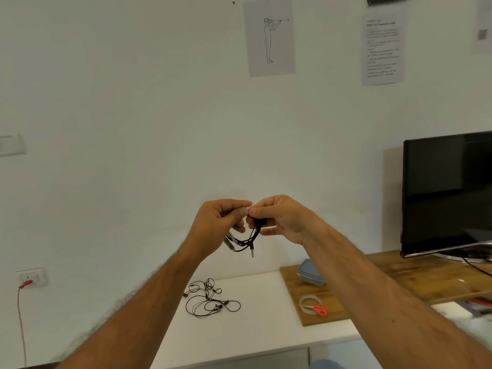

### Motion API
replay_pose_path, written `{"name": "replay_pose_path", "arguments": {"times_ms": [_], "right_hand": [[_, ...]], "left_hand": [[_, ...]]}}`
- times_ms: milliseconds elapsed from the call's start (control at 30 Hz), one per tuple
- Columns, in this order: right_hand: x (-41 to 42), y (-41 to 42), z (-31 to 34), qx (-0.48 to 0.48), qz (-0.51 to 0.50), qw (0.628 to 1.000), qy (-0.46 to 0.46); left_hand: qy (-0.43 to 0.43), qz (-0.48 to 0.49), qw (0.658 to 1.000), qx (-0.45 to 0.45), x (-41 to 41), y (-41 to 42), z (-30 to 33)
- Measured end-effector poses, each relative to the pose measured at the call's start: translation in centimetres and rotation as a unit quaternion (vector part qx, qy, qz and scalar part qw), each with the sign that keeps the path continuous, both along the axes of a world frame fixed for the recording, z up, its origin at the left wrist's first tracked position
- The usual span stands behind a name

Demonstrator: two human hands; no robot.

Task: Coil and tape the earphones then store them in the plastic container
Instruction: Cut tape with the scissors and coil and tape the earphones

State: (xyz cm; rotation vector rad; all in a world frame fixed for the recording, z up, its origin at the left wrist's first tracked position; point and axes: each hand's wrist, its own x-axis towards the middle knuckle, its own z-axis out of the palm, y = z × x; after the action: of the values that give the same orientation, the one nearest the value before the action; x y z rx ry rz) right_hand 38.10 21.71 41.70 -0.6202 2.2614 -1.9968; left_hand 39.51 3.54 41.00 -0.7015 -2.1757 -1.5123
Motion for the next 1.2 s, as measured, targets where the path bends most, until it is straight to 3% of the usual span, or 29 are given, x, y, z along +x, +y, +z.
{"name": "replay_pose_path", "arguments": {"times_ms": [300,533,667,900,1200], "right_hand": [[-4.2,-2.2,-6.7,-0.041,-0.074,0.996,-0.024],[-9.3,-2.5,-16.4,-0.029,-0.108,0.988,-0.108],[-12.3,-2.7,-22.0,-0.039,-0.132,0.977,-0.162],[-18.2,-2.2,-30.5,-0.069,-0.182,0.945,-0.263],[-25.0,0.1,-40.0,-0.036,-0.259,0.905,-0.334]], "left_hand": [[-0.054,0.021,0.998,0.020,-4.8,-0.2,-6.6],[-0.165,0.017,0.984,0.063,-9.7,-0.2,-16.1],[-0.269,0.033,0.954,0.125,-12.2,-0.4,-21.8],[-0.472,0.020,0.842,0.260,-17.4,-0.7,-31.7],[-0.508,0.092,0.841,0.161,-25.1,2.8,-41.0]]}}
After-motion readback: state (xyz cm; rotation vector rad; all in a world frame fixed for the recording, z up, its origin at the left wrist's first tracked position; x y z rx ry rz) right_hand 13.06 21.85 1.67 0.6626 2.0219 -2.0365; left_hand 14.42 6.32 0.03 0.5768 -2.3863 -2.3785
